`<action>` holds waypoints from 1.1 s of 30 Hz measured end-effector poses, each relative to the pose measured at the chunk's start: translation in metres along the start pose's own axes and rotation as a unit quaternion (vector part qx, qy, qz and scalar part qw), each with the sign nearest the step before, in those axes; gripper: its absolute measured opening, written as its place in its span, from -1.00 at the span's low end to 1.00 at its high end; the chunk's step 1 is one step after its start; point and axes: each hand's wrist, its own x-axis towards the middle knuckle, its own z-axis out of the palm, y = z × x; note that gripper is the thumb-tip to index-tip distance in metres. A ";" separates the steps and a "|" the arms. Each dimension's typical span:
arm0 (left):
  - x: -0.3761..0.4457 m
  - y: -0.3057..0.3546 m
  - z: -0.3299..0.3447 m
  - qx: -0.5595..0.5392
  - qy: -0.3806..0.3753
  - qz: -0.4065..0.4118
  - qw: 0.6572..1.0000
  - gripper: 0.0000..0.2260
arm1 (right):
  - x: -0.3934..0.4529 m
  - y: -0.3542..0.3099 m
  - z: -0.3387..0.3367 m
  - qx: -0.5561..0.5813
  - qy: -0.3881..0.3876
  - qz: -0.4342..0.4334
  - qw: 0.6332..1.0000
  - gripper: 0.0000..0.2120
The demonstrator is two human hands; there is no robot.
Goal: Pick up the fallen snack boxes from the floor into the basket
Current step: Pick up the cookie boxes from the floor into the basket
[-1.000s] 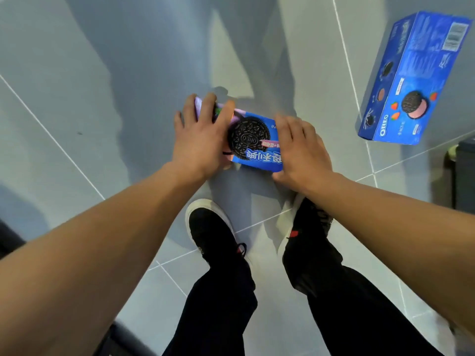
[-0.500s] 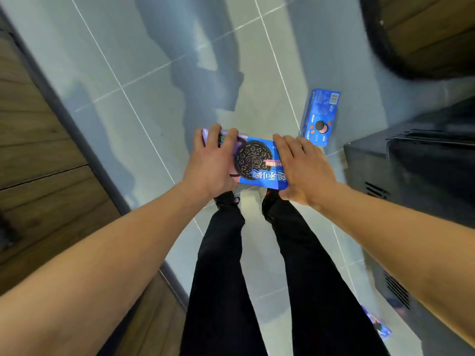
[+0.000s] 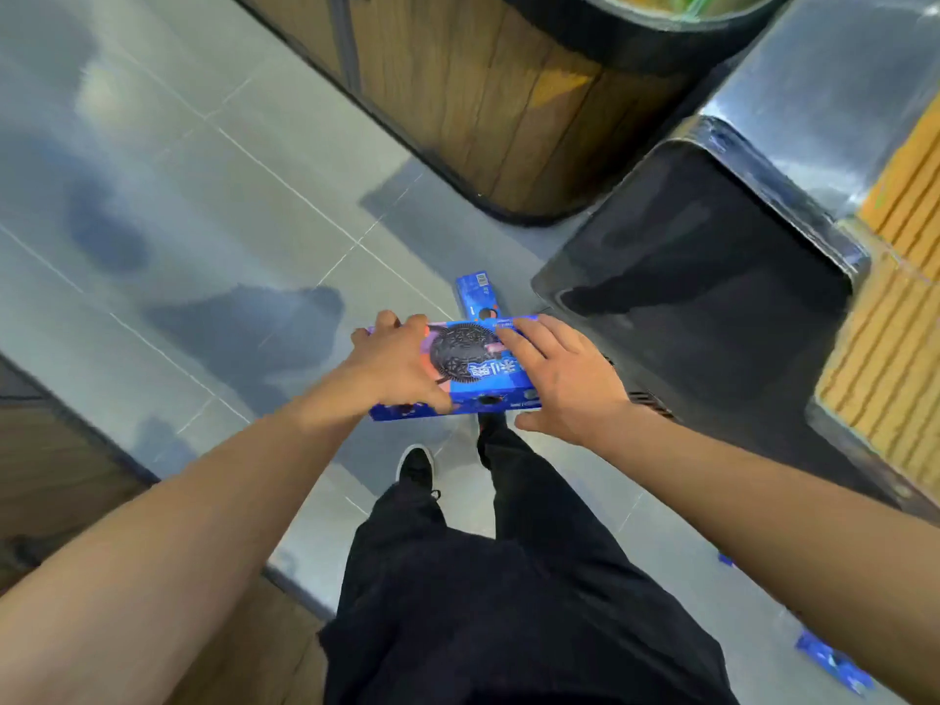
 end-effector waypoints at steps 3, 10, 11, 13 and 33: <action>-0.019 0.034 -0.007 0.010 -0.042 0.056 0.997 -0.05 | -0.060 -0.003 0.000 0.020 0.088 0.074 0.993 -0.09; -0.056 0.116 0.018 -0.140 -0.174 0.146 0.964 -0.62 | -0.197 0.004 0.014 0.303 0.175 0.299 0.888 -0.43; -0.063 0.132 0.026 -0.157 -0.175 0.142 0.962 -0.64 | -0.223 0.003 0.020 0.367 0.207 0.346 0.839 -0.46; -0.081 0.163 0.045 -0.199 -0.190 0.131 0.952 -0.85 | -0.269 -0.001 0.033 0.451 0.265 0.410 0.747 -0.44; -0.306 0.489 0.405 -0.040 -0.307 0.355 0.882 -0.36 | -0.688 -0.024 0.221 0.484 0.591 0.641 0.077 -0.58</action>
